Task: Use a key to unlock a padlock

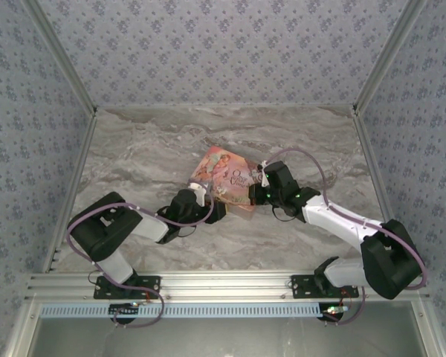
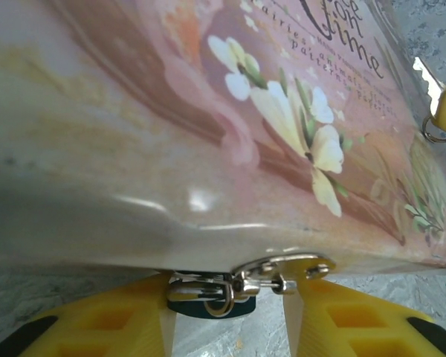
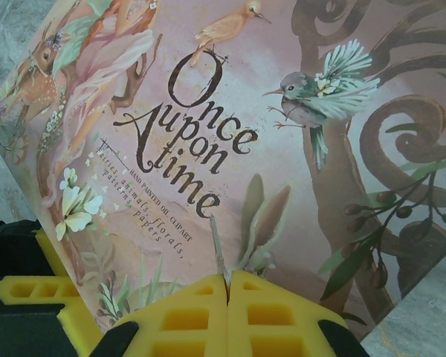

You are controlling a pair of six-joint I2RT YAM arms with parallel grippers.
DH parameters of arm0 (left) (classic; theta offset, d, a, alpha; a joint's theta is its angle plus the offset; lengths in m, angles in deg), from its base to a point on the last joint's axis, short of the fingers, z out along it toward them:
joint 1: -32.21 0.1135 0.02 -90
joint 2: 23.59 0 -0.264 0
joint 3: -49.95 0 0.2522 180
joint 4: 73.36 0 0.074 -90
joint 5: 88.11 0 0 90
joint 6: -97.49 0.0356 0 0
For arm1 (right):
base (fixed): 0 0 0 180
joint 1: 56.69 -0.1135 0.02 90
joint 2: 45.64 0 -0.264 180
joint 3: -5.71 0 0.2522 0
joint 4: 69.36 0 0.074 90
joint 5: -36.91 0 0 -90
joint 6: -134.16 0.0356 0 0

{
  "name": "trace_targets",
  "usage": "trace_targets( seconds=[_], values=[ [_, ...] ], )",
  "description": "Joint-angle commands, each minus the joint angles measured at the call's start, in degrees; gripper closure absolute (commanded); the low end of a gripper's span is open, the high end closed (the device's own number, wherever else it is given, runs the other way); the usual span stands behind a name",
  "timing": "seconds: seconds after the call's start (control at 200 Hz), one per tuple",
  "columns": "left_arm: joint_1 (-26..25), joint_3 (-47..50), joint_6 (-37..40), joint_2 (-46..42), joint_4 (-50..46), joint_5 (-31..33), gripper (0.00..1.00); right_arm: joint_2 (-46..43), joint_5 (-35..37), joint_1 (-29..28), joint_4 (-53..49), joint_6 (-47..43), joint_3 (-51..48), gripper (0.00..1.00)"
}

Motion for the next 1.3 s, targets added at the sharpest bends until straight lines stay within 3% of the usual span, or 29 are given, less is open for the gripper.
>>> trace_targets(
  seconds=[0.0, 0.405, 0.73, 1.049, 1.294],
  values=[
    [-0.52, -1.41, -0.47, -0.15, 4.45, 1.10, 0.61, -0.77, 0.84, -0.31, -3.67, -0.97, -1.44, 1.00],
    [-0.62, -1.90, -3.11, -1.70, 2.02, 1.88, 0.72, -3.58, -0.04, -0.39, -0.90, -1.27, -2.59, 1.00],
    [-0.67, -4.00, -12.31, -5.65, -5.11, 0.73, 0.80, -14.04, 0.89, -0.89, 0.16, -5.74, -5.54, 1.00],
    [-0.53, -9.95, -15.99, -15.12, -26.18, -0.93, 0.80, -20.49, 2.78, -9.31, 10.53, -12.52, -17.75, 1.00],
    [-0.01, -11.69, -20.63, -15.48, -27.70, -4.56, 0.80, -18.36, 7.08, -14.29, 19.76, -15.83, -21.88, 1.00]
  ],
)
